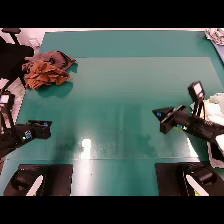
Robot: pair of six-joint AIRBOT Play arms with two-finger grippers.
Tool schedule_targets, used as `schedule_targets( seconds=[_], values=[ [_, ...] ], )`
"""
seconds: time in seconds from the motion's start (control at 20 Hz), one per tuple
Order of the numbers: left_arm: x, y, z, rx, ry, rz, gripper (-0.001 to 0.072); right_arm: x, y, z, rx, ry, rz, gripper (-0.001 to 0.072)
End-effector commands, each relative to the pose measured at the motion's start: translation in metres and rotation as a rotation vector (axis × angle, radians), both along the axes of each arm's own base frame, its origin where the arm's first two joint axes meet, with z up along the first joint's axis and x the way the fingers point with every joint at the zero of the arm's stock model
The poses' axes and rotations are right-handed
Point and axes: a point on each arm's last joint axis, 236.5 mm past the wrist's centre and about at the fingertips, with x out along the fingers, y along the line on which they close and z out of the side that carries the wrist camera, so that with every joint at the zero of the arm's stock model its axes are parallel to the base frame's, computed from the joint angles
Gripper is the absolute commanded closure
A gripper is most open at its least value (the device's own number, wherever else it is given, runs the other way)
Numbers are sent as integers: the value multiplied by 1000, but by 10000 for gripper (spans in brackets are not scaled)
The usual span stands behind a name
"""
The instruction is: Fold the shirts.
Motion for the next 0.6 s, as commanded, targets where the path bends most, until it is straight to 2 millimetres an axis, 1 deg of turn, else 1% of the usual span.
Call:
schedule_targets(
  seconds=[0.0,0.25,0.55],
  values=[
    [-16,-1,-26,-9,66,-3,671,-18,-1,-23,9,-32,9,684],
    [-9,-1,-19,-21,24,5,671,-30,-8,-18,40,-114,-3,684],
    [0,-2,-8,-38,-33,15,671,-43,-11,8,76,-216,3,684]
  ],
)
